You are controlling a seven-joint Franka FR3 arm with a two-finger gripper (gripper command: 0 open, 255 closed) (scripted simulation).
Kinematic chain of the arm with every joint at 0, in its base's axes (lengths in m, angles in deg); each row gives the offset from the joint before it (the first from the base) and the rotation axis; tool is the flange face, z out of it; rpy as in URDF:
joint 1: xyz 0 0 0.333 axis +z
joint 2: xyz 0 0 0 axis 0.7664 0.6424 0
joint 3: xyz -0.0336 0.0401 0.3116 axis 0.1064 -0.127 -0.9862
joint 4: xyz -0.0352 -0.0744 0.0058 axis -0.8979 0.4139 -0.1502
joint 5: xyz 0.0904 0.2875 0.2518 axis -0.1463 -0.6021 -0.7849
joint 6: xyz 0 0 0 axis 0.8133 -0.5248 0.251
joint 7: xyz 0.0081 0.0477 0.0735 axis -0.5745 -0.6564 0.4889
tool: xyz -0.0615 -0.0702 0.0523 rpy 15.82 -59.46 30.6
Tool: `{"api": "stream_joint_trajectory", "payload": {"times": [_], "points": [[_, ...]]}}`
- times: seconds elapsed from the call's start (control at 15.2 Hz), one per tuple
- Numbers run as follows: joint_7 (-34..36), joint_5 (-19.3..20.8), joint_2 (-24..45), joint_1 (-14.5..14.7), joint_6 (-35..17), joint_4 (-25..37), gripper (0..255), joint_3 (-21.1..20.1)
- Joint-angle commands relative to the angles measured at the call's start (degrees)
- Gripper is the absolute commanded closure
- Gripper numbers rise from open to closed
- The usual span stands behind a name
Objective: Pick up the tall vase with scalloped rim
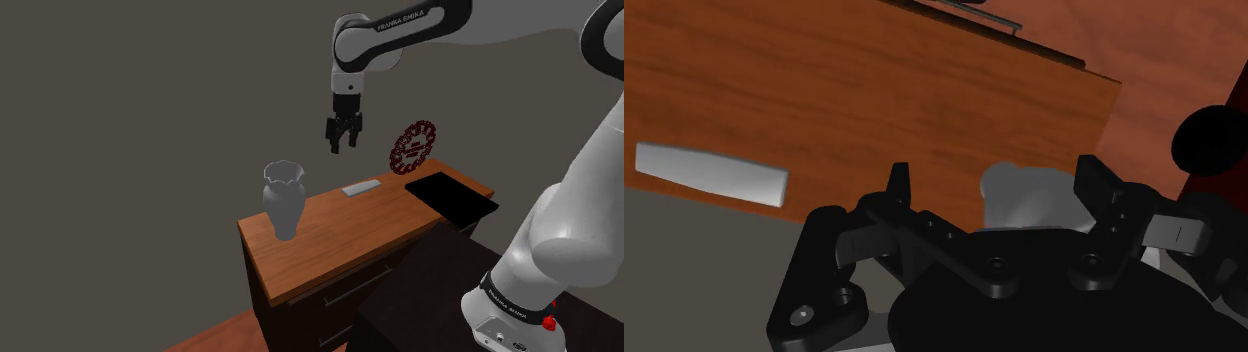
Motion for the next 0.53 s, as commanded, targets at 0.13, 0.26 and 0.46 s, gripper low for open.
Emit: {"api": "stream_joint_trajectory", "payload": {"times": [0.13, 0.26, 0.46], "points": [[-1.4, -2.5, 9.5, 0.3, 1.0, 8.9, 0, -0.5], [-1.9, -3.6, 14.4, 0.5, 2.0, 14.0, 0, -1.0], [-2.2, -5.1, 22.0, 0.6, 4.1, 22.5, 0, -1.8]]}}
